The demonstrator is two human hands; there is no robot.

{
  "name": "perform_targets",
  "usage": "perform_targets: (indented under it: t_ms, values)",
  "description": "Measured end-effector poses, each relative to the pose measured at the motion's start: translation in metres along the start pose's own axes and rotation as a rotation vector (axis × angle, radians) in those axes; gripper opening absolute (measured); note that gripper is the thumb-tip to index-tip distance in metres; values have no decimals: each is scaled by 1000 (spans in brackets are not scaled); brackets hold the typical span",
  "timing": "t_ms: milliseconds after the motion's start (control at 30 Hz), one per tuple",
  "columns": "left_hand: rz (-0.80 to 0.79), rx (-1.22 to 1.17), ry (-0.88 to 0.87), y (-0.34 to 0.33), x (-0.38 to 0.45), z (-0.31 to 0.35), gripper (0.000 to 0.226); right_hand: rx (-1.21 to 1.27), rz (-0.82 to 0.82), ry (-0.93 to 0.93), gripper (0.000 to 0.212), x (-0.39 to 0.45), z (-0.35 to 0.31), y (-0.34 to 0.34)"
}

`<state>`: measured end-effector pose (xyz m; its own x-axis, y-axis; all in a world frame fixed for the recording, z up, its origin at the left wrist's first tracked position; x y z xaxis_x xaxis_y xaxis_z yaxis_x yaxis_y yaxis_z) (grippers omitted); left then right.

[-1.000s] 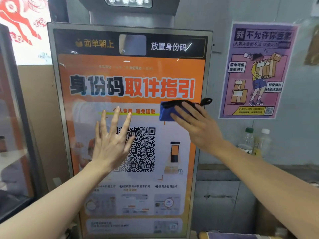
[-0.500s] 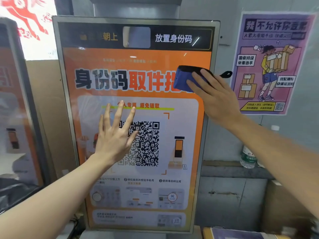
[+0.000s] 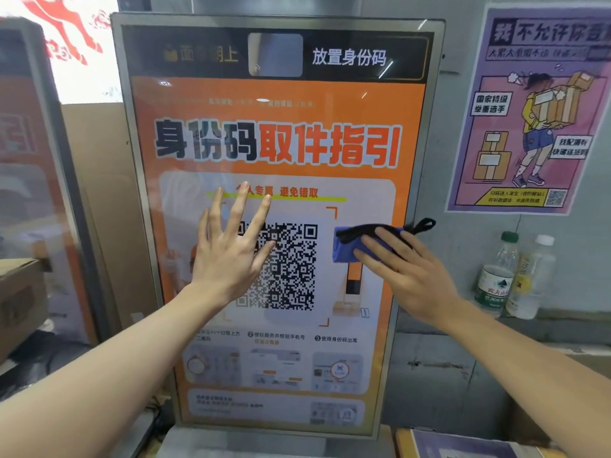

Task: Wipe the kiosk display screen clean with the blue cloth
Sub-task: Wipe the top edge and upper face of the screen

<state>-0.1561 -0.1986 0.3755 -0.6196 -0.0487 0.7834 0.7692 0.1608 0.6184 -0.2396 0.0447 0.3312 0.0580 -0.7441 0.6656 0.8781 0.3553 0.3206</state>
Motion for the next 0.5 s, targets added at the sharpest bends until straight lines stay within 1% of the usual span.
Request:
perform_targets:
  t_ms: [133, 267, 400, 500]
  values:
    - [1, -6, 2, -1, 0, -1, 71, -4, -37, 80, 63, -6, -4, -2]
    - [11, -9, -7, -2, 1, -1, 70, -28, -7, 59, 64, 18, 10, 6]
    - [22, -4, -12, -4, 1, -3, 70, -26, 69, -88, 55, 63, 34, 22]
    - [39, 10, -18, -3, 1, -4, 65, 10, 112, -231, 58, 91, 48, 28]
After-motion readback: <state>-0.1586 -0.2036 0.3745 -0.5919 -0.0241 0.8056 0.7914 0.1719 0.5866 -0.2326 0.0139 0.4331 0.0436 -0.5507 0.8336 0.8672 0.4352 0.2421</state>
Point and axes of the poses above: each hand's wrist, its own x-axis towards the middle knuckle, its own y-axis out of the back of the hand, z = x × y, the point moved 9 cm from there along x, towards the middle knuckle, and after that the axes turned 4 degrees about -x, right-handed, at the moved point
